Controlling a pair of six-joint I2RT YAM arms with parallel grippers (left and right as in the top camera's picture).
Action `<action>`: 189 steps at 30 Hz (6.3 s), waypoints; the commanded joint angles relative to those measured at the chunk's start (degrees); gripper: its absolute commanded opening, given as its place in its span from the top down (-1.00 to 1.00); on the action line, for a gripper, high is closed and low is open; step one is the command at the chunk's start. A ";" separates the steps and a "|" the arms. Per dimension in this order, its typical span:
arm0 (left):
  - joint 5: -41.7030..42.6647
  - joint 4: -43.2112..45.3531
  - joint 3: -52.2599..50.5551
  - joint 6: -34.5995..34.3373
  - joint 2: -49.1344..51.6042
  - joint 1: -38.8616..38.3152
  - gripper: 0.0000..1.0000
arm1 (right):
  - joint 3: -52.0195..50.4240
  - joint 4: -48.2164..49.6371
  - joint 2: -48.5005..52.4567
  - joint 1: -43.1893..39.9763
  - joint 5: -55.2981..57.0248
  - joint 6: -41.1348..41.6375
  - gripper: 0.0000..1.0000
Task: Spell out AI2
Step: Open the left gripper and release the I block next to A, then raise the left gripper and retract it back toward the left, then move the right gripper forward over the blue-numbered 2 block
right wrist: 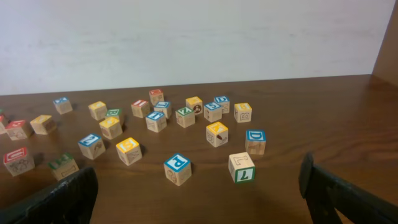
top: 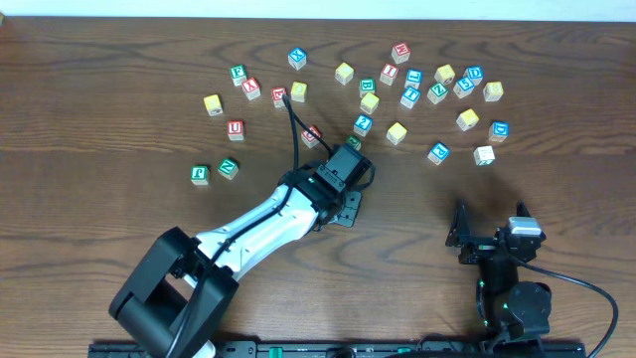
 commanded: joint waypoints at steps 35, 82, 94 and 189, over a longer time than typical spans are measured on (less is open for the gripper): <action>-5.81 2.38 -0.74 -1.20 3.17 0.24 0.07 | -0.07 -0.26 -0.31 -0.59 0.04 -0.11 -0.99; -9.22 5.66 -0.61 -1.18 5.11 0.24 0.08 | -0.07 -0.26 -0.31 -0.59 0.04 -0.11 -0.99; -10.27 5.66 -0.61 -1.20 5.11 0.24 0.08 | -0.07 -0.26 -0.31 -0.59 0.07 -0.11 -0.99; -6.51 -17.25 4.00 5.51 -31.63 35.76 -0.79 | 112.52 -48.83 103.27 6.16 -28.68 6.38 -0.99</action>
